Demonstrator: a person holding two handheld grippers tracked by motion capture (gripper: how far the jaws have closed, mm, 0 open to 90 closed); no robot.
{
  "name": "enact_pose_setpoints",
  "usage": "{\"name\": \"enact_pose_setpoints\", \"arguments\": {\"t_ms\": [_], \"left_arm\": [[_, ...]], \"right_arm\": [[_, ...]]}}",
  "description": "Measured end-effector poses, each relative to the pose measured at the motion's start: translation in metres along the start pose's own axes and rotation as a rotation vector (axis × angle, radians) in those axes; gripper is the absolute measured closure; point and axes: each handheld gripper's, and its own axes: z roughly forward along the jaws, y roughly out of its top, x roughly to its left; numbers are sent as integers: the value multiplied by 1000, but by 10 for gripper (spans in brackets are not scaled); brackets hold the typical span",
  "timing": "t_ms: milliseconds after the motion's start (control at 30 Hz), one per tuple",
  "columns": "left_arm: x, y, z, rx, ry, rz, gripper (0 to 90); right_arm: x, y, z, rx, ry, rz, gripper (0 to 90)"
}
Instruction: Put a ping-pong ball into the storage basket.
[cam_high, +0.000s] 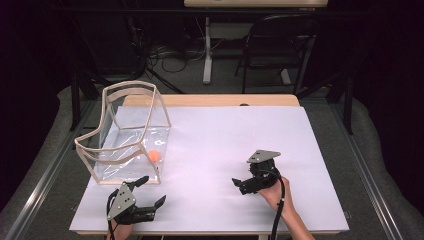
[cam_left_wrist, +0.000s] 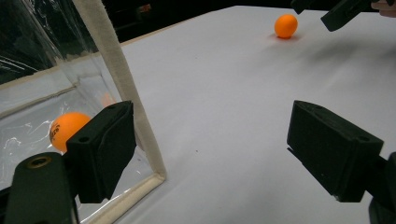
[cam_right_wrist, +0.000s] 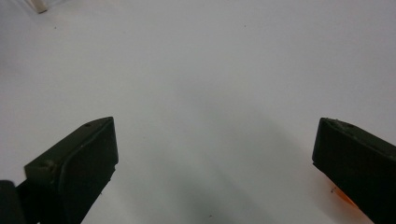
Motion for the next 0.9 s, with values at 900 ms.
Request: {"name": "enact_pose_setpoints", "arguments": {"t_ms": [900], "left_arm": [[-1,0,1,-1,-8,0,157]], "right_arm": [[-40,-7,-11,-33,-86,83,0]]}}
